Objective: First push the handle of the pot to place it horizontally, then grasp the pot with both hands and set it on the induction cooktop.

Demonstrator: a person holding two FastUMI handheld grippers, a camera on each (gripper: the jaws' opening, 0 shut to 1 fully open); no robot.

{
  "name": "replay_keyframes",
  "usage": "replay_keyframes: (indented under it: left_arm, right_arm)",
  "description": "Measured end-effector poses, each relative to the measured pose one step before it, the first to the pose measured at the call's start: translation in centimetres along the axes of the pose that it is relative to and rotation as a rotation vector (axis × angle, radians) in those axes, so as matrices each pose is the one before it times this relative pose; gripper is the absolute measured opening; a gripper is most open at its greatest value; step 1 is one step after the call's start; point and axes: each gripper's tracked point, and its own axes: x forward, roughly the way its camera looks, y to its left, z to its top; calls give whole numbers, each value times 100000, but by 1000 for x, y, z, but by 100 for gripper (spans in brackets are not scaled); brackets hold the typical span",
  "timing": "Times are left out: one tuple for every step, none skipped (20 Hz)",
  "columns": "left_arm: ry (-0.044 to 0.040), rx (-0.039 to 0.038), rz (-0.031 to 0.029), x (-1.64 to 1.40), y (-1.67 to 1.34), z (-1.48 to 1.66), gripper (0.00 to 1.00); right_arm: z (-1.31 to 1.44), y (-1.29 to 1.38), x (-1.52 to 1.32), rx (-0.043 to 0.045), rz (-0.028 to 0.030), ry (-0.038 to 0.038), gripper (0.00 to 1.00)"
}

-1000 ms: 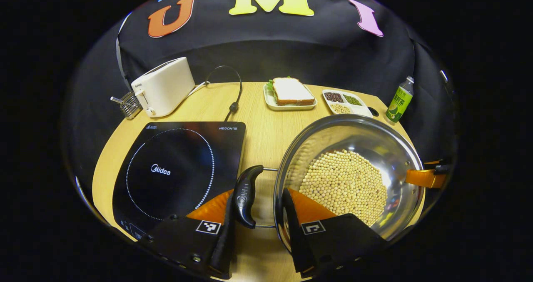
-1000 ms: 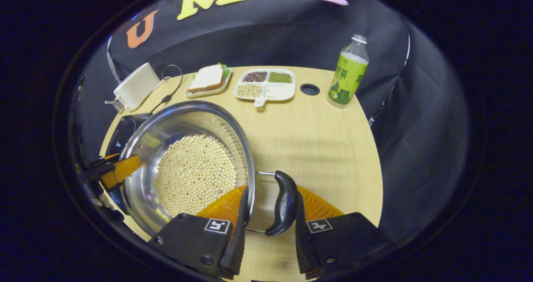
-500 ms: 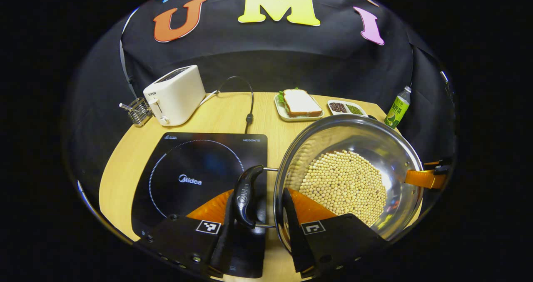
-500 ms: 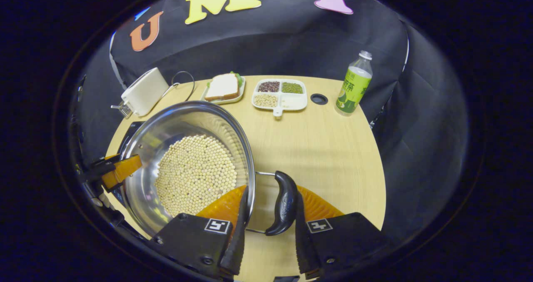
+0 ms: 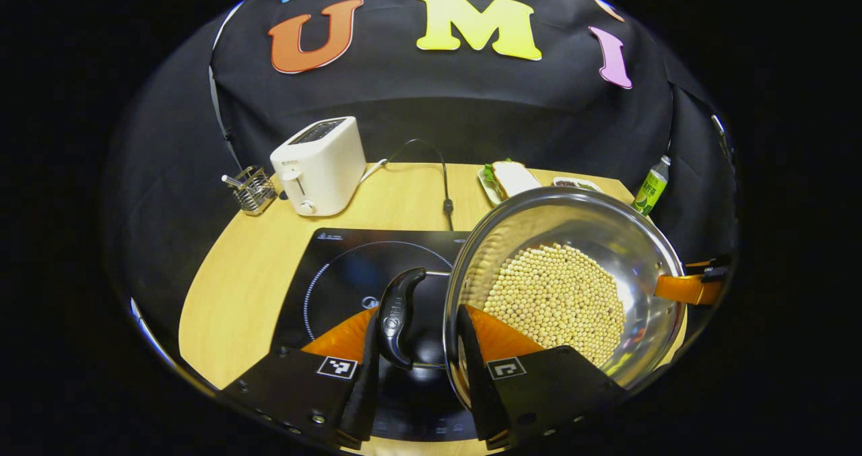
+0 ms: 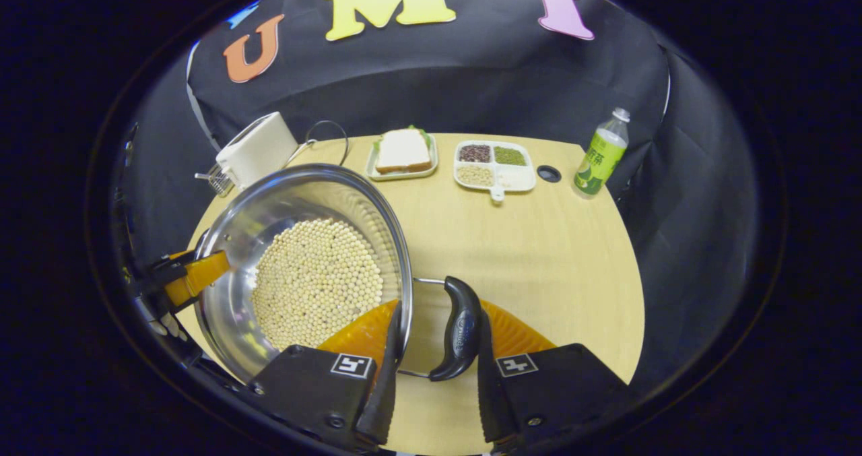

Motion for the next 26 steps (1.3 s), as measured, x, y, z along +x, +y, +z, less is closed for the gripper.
replay_keyframes:
  left_arm:
    - [2, -204, 285, -62, 909, -44, 55]
    - [-21, -69, 250, -19, 1043, -29, 55]
    - [69, -186, 300, -101, 1116, -21, 55]
    - [148, -278, 402, -31, 1159, 25, 55]
    - [-16, 49, 402, 24, 1051, -68, 55]
    - [472, 366, 343, 126, 1102, -101, 55]
    - [142, 479, 250, 111, 1051, -36, 55]
    - [180, 616, 236, 107, 1045, -6, 55]
    - [-166, 165, 128, 156, 766, -66, 55]
    - [278, 160, 143, 263, 896, -111, 55]
    - [112, 171, 11, 345, 977, 241, 55]
    - [83, 110, 35, 229, 768, 77, 55]
    - [151, 243, -38, 51, 658, -427, 55]
    - [10, 155, -131, 250, 758, -110, 55]
    - [-30, 343, 22, 253, 645, 109, 55]
    - [66, -140, 131, 244, 703, 21, 55]
    - [-24, -840, 335, 356, 592, -30, 55]
    - [222, -396, 29, 300, 516, -148, 55]
    - [394, -155, -182, 465, 321, -234, 55]
    - [176, -126, 35, 340, 298, -81, 55]
    - [-192, 420, -187, 333, 317, -87, 55]
    - [101, -132, -345, 312, 140, -13, 55]
    - [402, -64, -273, 184, 54, -94, 55]
    - [-203, 655, -551, 119, -51, 97, 55]
    - [-121, 632, -596, 195, -99, 16, 55]
    - [239, 245, -854, 252, -89, -43, 55]
  right_arm:
    - [-44, 1029, 13, -11, 146, 165, 51]
    - [66, 1070, 60, 369, 132, 139, 51]
    - [-70, 1134, 152, 178, 309, 229, 51]
    - [-30, 1209, 230, 642, 337, 121, 51]
    - [-145, 1177, 226, -270, 342, 355, 51]
    - [-93, 1085, 227, 39, 290, 440, 51]
    - [-173, 1015, 231, 281, 138, 418, 51]
    - [20, 996, 323, 204, 171, 142, 51]
    - [-72, 1048, 236, 96, 28, -90, 51]
    - [-101, 935, 278, 143, 4, 170, 51]
    - [-117, 946, 369, 418, -134, 243, 51]
    - [15, 837, 269, -82, 48, 138, 51]
    - [-158, 805, 342, -153, 55, 495, 51]
    - [86, 747, 304, 173, -125, -18, 51]
    - [33, 739, 381, 88, -14, 127, 51]
    - [41, 748, 399, 176, -78, 372, 51]
    - [67, 598, 430, -522, 69, 322, 51]
    - [133, 547, 330, -262, -19, -70, 51]
    - [48, 482, 275, -180, -266, 107, 51]
    - [-11, 380, 347, 157, -314, 168, 51]
    - [-36, 346, 174, 212, -204, 23, 51]
    - [-66, 192, 273, 627, -216, 129, 51]
    - [-37, -35, 171, 1007, -508, -184, 51]
    - [68, 22, 176, 498, -385, -61, 51]
    - [-110, -18, -49, 189, -143, 334, 51]
    - [-57, -93, 32, 548, -320, 263, 51]
